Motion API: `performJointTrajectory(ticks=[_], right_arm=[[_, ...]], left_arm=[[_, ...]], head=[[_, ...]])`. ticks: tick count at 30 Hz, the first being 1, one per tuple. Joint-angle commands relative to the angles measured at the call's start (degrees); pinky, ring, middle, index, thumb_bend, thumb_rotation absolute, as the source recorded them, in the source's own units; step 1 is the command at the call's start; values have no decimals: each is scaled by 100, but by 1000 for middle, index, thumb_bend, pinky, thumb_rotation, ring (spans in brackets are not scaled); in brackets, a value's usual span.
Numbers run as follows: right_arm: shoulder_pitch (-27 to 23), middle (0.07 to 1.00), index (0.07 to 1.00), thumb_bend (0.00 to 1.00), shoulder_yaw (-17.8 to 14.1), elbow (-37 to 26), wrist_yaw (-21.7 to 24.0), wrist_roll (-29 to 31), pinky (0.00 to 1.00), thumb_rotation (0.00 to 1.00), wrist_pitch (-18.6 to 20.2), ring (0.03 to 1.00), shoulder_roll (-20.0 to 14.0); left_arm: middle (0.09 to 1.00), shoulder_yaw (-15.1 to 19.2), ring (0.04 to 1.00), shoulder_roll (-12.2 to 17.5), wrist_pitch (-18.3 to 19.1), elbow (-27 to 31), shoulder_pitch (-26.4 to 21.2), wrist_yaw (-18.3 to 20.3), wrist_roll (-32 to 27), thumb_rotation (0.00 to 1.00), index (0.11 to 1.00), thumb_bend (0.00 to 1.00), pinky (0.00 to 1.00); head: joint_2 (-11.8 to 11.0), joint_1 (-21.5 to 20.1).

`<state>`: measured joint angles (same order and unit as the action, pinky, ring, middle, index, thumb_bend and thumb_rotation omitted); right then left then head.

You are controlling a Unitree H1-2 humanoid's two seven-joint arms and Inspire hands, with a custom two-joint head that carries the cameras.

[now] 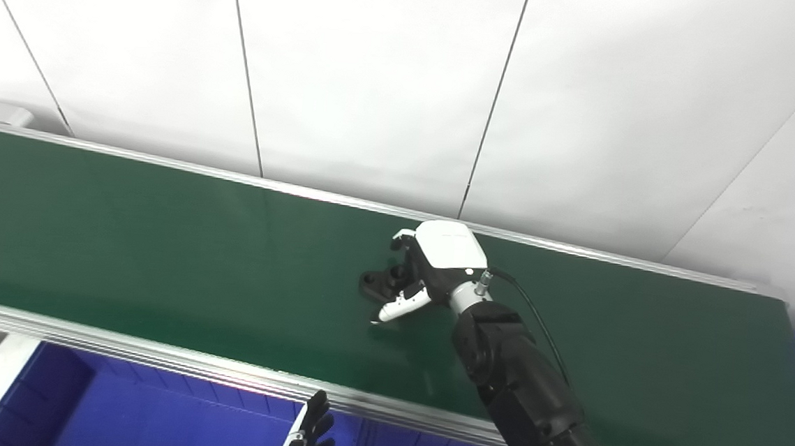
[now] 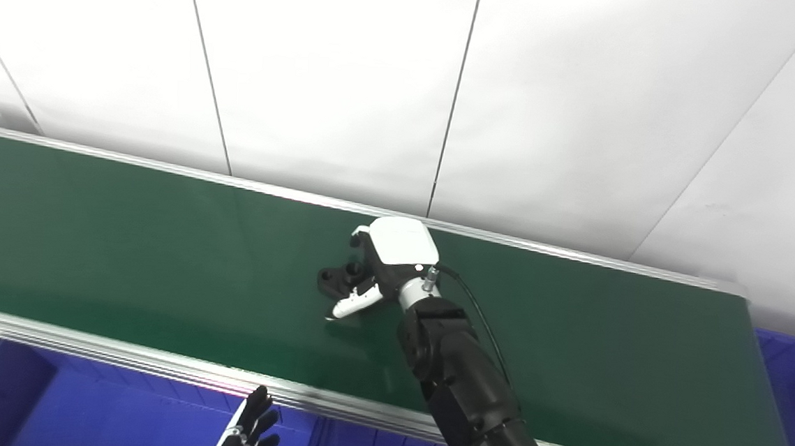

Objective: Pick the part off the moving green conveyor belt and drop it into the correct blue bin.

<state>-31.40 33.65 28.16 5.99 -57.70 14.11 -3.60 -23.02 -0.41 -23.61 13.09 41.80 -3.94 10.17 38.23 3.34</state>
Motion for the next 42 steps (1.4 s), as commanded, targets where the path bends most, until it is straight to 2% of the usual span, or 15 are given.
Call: performJointTrajectory(ticks=[1, 6, 7, 9, 12, 13, 16, 21, 22, 26, 28, 32, 34, 42], right_arm=[[51, 434, 518, 546, 287, 134, 374, -245, 185, 33, 342, 271, -46], [-47, 408, 518, 524, 755, 106, 1078, -633, 180, 1, 917, 276, -95], [-67, 450, 496, 527, 817, 99, 1227, -689, 162, 0, 1018, 253, -102], [-101, 466, 490, 529, 926, 80, 1504, -802, 160, 0, 1164, 251, -131], [-103, 473, 489, 530, 995, 6, 1763, -957, 189, 0, 1259, 290, -167], [-91, 472, 490, 530, 985, -23, 1831, -1015, 177, 0, 1270, 276, -170], [-53, 474, 490, 530, 929, -59, 1869, -1085, 198, 0, 1272, 297, -161], [11, 471, 488, 529, 856, -196, 1803, -1064, 170, 0, 1251, 259, -147], [42, 470, 486, 530, 828, -240, 1717, -1029, 145, 0, 1231, 231, -149], [158, 470, 484, 531, 722, -489, 1458, -895, 144, 0, 1094, 230, -188], [274, 470, 482, 531, 578, -702, 1147, -710, 145, 0, 931, 227, -221], [619, 470, 485, 527, 236, -1324, 195, -268, 156, 0, 390, 226, -342], [784, 470, 486, 526, 116, -1770, 30, -137, 142, 0, 275, 203, -426], [1210, 470, 485, 523, -156, -3275, 182, -134, 147, 2, 358, 206, -651]], left_arm=[[1000, -318, 965, -214, -94, 140, 147, 100, 56, 946, 1000, 919, 907], [1000, -334, 970, -217, -76, 112, 124, 117, 23, 941, 1000, 928, 908], [1000, -339, 975, -217, -69, 112, 121, 124, 8, 940, 1000, 924, 917], [1000, -333, 970, -225, -73, 102, 115, 113, 34, 945, 1000, 921, 911], [1000, -317, 959, -230, -80, 100, 102, 100, 74, 951, 1000, 920, 897], [1000, -310, 949, -239, -92, 98, 99, 88, 87, 957, 1000, 922, 888], [1000, -307, 942, -244, -89, 102, 92, 87, 72, 954, 1000, 921, 883], [1000, -318, 957, -229, -24, 131, 84, 123, -13, 945, 1000, 921, 907], [1000, -315, 953, -227, -25, 134, 84, 119, 17, 955, 1000, 912, 900], [1000, -321, 956, -201, -3, 158, 83, 141, 29, 961, 1000, 894, 906], [1000, -321, 956, -196, 8, 157, 78, 145, 25, 961, 1000, 881, 908], [1000, -328, 959, -182, 119, 216, 81, 166, -28, 954, 1000, 879, 916], [1000, -333, 965, -146, 146, 241, 60, 193, -66, 951, 1000, 874, 924], [1000, -310, 997, 0, 276, 302, -18, 304, -437, 903, 1000, 881, 977]], head=[[-3, 6], [25, 1], [25, 1], [28, -4], [46, -20], [46, -25], [45, -34], [53, -71], [53, -71], [57, -84], [53, -114], [63, -207], [73, -253], [74, -411]])
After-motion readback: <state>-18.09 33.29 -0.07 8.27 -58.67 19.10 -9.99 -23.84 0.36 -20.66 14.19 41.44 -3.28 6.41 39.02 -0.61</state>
